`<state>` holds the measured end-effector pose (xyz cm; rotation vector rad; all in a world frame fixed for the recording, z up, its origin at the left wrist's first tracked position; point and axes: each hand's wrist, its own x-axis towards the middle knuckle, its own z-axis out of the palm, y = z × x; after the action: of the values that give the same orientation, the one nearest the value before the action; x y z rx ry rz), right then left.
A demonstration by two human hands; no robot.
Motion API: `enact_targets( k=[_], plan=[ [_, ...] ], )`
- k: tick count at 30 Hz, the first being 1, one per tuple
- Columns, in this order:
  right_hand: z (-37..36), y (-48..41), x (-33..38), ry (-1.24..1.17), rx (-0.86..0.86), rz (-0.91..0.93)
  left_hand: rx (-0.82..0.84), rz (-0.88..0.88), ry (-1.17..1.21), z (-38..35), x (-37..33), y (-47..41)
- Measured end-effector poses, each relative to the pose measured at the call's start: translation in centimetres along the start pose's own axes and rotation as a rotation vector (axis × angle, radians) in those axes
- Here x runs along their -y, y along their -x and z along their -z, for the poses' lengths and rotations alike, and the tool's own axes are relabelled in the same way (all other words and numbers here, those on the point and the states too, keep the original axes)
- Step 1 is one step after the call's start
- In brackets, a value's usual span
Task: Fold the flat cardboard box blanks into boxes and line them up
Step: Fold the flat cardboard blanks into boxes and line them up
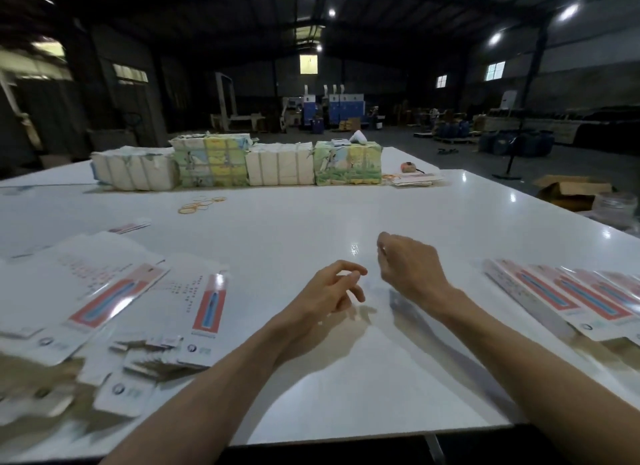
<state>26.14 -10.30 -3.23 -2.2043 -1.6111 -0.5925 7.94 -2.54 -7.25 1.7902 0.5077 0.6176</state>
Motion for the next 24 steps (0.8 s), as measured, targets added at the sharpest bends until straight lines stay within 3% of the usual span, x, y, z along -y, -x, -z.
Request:
enact_targets(
  k=[3,6,12,17,20,24],
  plan=[
    [-2.6,0.7,1.2,-0.071,0.054,0.019,-0.055,0.024,-0.076,0.5,-0.1,-0.1],
    [-3.9,0.9,0.2,-0.161,0.106,0.014,-0.176,0.035,-0.426,2.4,-1.0,-0.2],
    [-4.5,0.5,-0.4,-0.309,0.146,-0.041,-0.131,0.556,-1.024,10.0,-4.6,1.9],
    [-4.4,0.3,-0.4,-0.386,0.149,-0.068,-0.245,0.8,-1.385,13.1,-5.2,5.0],
    [-4.1,0.4,-0.4,-0.415,0.147,-0.075,-0.359,0.841,-1.471,14.2,-4.3,6.3],
    [-3.8,0.7,-0.4,-0.424,0.156,-0.065,-0.443,0.862,-1.404,15.5,-3.9,6.3]
  ],
)
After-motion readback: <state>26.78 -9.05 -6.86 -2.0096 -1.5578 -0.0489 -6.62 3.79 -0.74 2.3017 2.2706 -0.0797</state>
